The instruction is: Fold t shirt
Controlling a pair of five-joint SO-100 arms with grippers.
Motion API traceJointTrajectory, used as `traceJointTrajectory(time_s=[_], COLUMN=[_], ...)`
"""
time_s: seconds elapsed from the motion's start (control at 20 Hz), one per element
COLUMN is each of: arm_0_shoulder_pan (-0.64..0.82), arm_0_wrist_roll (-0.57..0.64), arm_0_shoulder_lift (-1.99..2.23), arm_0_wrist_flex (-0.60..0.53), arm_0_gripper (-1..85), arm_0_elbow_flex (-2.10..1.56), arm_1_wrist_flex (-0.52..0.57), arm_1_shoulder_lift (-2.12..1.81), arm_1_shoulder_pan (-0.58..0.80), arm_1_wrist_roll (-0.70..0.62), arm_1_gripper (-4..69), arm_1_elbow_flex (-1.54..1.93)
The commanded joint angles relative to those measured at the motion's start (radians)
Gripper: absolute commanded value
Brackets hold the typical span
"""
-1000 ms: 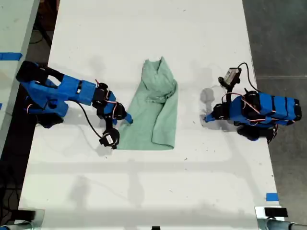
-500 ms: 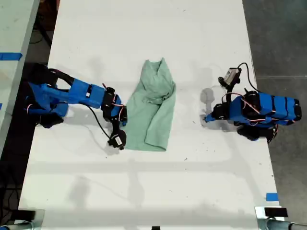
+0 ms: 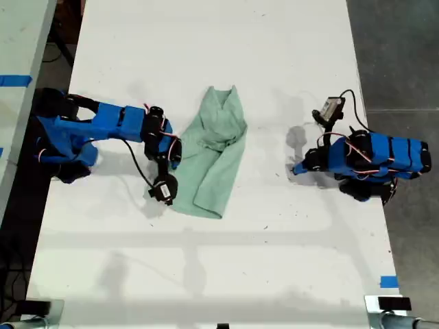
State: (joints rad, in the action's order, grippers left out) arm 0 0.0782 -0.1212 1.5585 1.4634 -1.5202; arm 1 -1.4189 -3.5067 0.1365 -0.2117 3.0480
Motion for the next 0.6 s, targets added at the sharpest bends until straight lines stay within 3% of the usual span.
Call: traceJointTrajectory(time_s=[0.0, 0.2, 0.35, 0.55], arm_0_shoulder_pan=[0.0, 0.006, -0.006, -0.028], arm_0_wrist_roll=[0.052, 0.095, 0.135, 0.167], arm_0_shoulder_lift=[-0.081, -0.313, -0.337, -0.305], arm_0_wrist_flex=[0.1, 0.095, 0.008, -0.089], arm_0_gripper=[-0.1, 1.5, 20.6, 21.3], arm_0_elbow_flex=[0.304, 0.532, 0.534, 0.545], arm_1_wrist_flex=[0.0, 0.0, 0.0, 0.0], arm_1_shoulder_lift=[-0.003, -0.003, -0.003, -0.003], arm_1_shoulder_pan=[-0.011, -0.011, -0.011, -0.011], arm_1_wrist_roll=[0.011, 0.011, 0.009, 0.009], arm_1_gripper=[-0.2, -0.2, -0.2, -0.2], arm_1_elbow_flex=[0.015, 0.015, 0.015, 0.015])
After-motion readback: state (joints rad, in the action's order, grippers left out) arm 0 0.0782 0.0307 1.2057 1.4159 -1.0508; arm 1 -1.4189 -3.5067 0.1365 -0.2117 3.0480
